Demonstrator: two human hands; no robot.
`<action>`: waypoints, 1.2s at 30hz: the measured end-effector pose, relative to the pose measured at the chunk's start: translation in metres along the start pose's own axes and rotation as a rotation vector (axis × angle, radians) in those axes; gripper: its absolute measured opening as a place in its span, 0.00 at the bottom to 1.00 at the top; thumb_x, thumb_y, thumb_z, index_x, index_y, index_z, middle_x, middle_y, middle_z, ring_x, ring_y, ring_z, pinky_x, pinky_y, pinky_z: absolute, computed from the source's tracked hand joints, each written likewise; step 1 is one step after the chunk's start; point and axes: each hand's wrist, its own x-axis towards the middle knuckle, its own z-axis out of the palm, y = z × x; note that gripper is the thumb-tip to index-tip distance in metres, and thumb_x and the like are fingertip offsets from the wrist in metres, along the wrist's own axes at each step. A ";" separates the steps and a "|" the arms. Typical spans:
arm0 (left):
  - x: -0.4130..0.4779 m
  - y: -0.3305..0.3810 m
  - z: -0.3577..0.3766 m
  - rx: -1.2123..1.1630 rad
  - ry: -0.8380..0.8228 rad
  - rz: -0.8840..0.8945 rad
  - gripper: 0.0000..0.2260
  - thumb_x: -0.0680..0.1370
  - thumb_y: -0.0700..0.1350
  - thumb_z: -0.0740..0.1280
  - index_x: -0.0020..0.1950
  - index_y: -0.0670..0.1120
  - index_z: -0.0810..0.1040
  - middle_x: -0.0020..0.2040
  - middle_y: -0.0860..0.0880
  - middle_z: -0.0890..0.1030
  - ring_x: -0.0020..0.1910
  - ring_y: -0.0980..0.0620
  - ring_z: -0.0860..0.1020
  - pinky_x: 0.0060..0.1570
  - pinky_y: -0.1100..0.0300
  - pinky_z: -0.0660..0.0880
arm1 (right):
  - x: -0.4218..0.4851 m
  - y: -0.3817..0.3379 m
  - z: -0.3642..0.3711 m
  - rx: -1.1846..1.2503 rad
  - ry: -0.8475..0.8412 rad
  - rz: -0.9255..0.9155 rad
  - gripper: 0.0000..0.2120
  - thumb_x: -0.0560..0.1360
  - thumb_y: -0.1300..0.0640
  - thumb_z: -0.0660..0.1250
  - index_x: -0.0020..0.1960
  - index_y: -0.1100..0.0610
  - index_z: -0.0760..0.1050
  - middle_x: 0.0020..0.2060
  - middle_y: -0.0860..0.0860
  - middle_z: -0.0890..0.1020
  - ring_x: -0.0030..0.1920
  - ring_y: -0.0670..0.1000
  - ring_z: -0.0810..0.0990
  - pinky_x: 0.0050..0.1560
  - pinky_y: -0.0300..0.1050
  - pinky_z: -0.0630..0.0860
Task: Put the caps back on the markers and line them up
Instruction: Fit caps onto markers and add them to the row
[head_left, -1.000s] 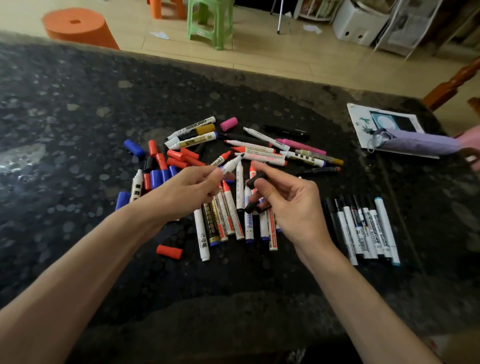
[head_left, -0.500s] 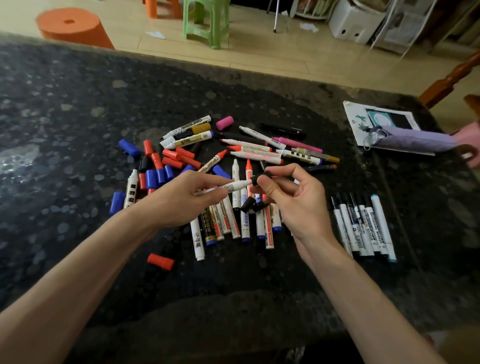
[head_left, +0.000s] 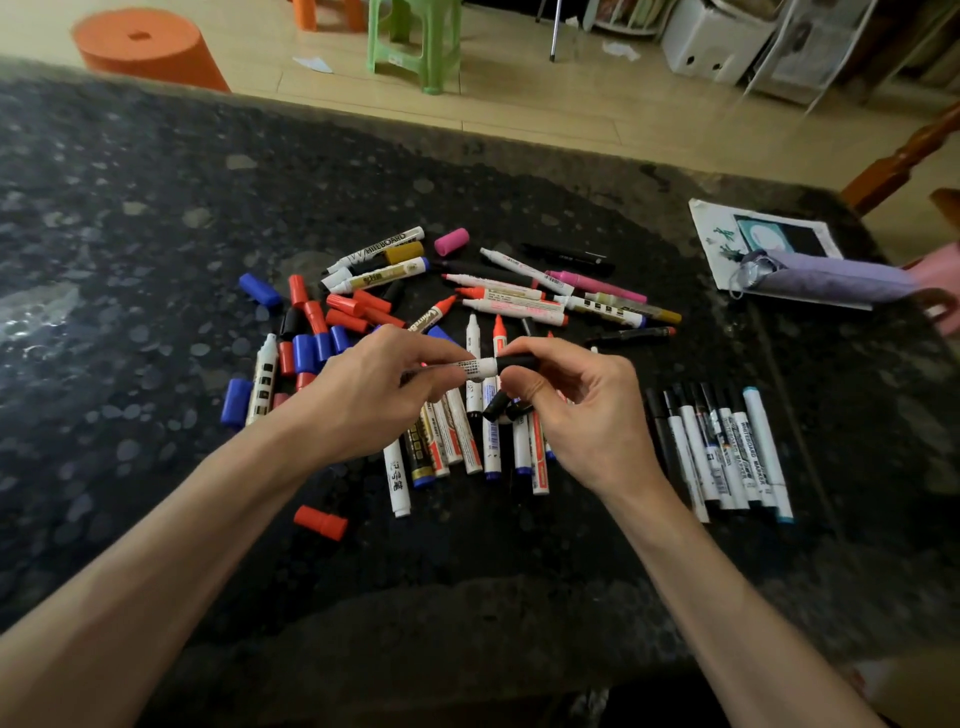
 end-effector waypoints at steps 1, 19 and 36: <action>0.000 0.001 0.000 -0.009 0.001 0.005 0.10 0.84 0.49 0.64 0.59 0.58 0.83 0.32 0.49 0.76 0.33 0.44 0.74 0.36 0.45 0.73 | 0.000 0.000 0.001 -0.002 0.015 -0.013 0.11 0.77 0.65 0.74 0.56 0.53 0.84 0.46 0.45 0.88 0.47 0.46 0.87 0.50 0.35 0.80; -0.004 -0.002 -0.014 -0.224 -0.286 -0.028 0.13 0.84 0.46 0.62 0.53 0.42 0.84 0.33 0.47 0.70 0.33 0.51 0.67 0.34 0.61 0.68 | -0.010 0.010 0.007 -0.019 -0.042 -0.090 0.12 0.77 0.63 0.75 0.57 0.50 0.85 0.48 0.44 0.88 0.51 0.46 0.87 0.55 0.46 0.83; -0.006 0.001 -0.018 -0.435 -0.444 -0.227 0.14 0.84 0.51 0.62 0.51 0.54 0.87 0.35 0.51 0.69 0.28 0.58 0.62 0.28 0.67 0.60 | -0.015 0.007 0.008 -0.015 -0.095 -0.110 0.10 0.75 0.62 0.76 0.56 0.55 0.85 0.47 0.44 0.88 0.51 0.45 0.86 0.54 0.39 0.80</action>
